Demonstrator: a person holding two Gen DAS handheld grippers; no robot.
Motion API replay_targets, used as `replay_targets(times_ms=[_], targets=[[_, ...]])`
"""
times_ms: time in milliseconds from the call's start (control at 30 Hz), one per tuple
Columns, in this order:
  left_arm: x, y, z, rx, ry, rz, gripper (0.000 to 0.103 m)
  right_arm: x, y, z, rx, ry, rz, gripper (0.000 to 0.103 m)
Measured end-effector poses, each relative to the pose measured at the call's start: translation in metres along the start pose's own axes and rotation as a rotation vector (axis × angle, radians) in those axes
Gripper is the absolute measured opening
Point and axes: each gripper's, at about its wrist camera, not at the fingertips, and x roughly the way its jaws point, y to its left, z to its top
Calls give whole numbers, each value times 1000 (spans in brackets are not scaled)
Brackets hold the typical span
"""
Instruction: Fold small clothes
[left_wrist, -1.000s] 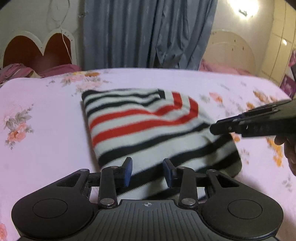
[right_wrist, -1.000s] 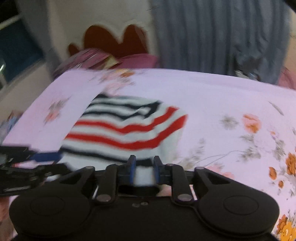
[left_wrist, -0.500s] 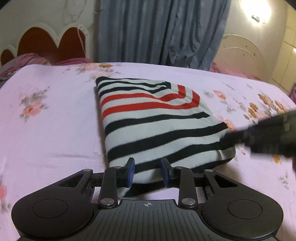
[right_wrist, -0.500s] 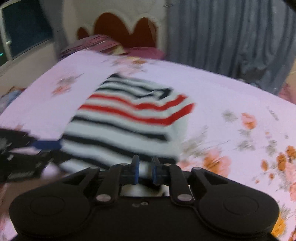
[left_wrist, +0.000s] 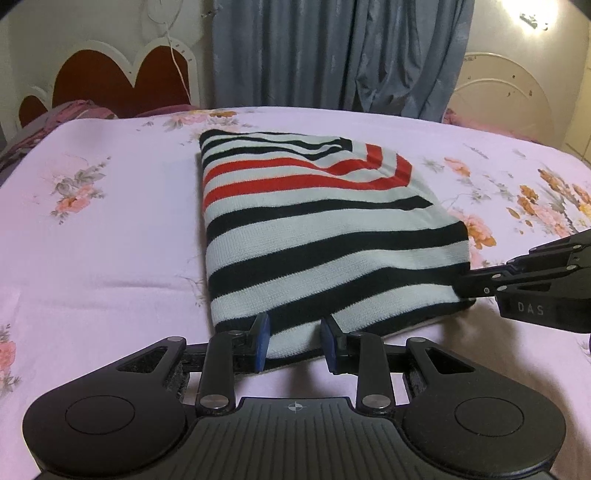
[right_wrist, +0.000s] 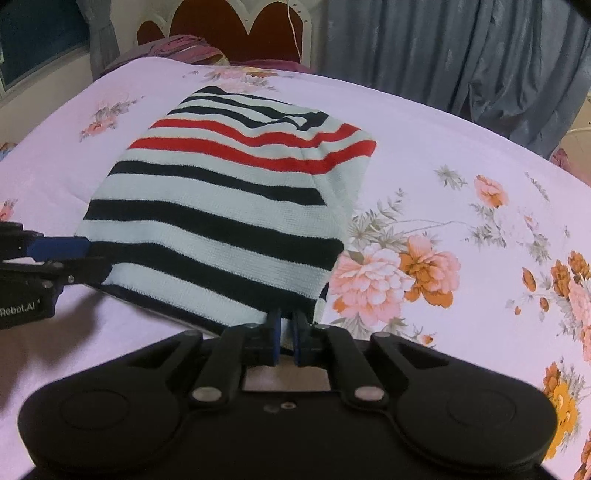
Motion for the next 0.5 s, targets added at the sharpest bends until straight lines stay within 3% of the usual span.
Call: replay_targets(times_ms=[500], targets=[[-82, -37, -18, -22, -98, 38, 31, -95, -11, -35, 51, -133, 15, 18]])
